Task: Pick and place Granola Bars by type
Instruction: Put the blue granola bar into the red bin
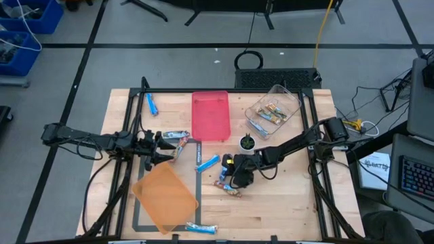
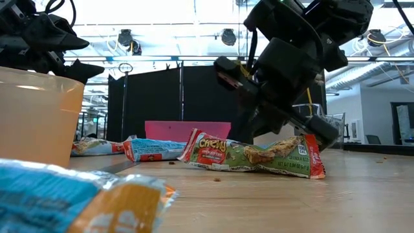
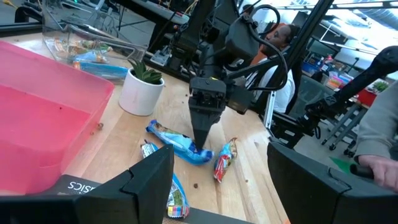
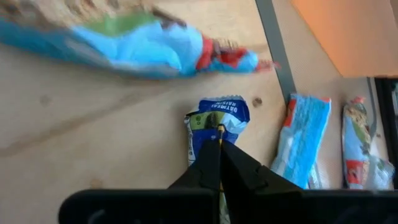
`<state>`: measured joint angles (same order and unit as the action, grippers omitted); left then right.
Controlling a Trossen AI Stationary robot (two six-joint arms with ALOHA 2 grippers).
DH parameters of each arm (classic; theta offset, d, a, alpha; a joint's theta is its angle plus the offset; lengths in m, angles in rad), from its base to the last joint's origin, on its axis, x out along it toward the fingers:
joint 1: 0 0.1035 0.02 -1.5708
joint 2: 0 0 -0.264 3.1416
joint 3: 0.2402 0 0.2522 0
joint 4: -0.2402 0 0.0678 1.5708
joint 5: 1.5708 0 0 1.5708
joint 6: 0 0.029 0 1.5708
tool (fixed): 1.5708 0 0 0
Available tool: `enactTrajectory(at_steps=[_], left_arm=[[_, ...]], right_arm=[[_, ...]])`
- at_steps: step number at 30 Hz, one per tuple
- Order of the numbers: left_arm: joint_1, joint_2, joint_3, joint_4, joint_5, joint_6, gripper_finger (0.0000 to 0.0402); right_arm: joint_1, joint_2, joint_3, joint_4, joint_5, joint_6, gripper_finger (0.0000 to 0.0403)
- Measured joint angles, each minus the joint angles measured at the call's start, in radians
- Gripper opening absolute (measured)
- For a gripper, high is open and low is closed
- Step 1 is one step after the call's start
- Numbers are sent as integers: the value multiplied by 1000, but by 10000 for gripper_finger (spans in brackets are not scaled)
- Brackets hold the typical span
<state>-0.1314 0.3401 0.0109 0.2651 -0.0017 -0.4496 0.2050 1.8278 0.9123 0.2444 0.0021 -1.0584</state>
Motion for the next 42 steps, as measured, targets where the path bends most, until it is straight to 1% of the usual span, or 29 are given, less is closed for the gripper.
enactTrajectory(at_steps=[4,10,15,23,28,38,42], left_arm=[[0,0,0,0,0,0,258],[0,0,0,0,0,0,258],[0,0,0,0,0,0,258],[0,0,0,0,0,0,257],[0,0,0,0,0,0,257],[0,0,0,-1,0,0,257],[0,0,0,0,0,0,257]], right_arm=[[0,-23,0,-20,25,-7,0],[2,-92,0,-64,55,-49,0],[3,-181,0,-104,95,-53,0],[3,-357,0,-127,208,-39,0],[-3,-436,16,-131,269,-21,0],[-27,-478,130,-128,372,3,0],[-34,-477,187,-131,395,64,0]])
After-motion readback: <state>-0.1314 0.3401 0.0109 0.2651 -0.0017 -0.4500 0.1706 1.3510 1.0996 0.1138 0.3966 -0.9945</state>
